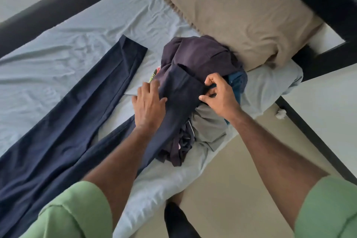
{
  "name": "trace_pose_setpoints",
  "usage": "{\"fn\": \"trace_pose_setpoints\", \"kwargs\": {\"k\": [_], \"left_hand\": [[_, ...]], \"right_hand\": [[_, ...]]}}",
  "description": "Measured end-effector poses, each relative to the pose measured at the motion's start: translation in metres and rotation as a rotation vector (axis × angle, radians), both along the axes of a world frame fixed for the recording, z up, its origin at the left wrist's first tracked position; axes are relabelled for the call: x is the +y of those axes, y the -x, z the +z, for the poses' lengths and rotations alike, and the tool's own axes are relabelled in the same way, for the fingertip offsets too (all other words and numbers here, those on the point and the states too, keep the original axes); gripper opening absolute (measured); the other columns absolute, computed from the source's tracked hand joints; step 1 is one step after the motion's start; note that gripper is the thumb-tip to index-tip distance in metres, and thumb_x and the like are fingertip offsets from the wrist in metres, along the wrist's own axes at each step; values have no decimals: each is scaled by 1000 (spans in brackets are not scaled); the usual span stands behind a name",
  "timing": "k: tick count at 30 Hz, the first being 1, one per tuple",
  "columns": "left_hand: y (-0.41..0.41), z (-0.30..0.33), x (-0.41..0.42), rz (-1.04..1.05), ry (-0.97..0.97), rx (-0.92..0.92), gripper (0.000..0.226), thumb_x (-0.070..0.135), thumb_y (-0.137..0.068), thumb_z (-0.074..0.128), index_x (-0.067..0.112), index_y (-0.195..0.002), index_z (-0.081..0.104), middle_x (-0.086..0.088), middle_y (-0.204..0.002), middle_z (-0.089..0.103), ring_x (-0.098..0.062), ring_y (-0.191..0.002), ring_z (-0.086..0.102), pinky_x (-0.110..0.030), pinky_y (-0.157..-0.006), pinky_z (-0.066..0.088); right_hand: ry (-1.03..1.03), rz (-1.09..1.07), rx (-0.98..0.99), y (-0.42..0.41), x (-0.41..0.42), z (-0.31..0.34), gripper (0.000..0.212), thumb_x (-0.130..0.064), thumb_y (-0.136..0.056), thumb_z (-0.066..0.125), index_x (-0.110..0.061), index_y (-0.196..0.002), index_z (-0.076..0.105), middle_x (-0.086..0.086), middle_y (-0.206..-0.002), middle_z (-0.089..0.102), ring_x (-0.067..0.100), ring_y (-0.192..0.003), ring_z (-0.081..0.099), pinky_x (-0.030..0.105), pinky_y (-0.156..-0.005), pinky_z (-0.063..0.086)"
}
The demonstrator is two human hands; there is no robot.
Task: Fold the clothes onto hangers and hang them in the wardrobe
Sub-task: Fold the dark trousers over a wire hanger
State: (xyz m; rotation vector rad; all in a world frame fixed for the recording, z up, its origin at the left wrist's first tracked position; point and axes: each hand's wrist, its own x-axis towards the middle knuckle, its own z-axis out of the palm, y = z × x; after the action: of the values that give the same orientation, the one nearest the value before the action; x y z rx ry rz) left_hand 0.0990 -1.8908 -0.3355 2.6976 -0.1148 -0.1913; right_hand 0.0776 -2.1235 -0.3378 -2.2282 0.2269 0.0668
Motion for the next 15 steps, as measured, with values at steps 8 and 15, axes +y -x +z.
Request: {"fn": "trace_pose_setpoints", "kwargs": {"k": [8,15], "left_hand": [[125,-41,94,-256,-400,379,44,70,-86,56,27,-98,58,4,-106,68,-23,-107,62,-42,-82,34],[151,-61,115,-335,-519,462,68,65,-78,70,26,-130,47,1,-125,57,-24,-119,54,-48,-93,33]], "right_hand": [[290,118,-52,23,17,-3,49,19,-71,63,-15,-105,67,-1,-111,53,9,-85,54,12,-86,48],[464,68,-129,13,37,-4,54,22,-69,51,-6,-110,72,15,-104,55,29,-86,59,39,-75,53]]}}
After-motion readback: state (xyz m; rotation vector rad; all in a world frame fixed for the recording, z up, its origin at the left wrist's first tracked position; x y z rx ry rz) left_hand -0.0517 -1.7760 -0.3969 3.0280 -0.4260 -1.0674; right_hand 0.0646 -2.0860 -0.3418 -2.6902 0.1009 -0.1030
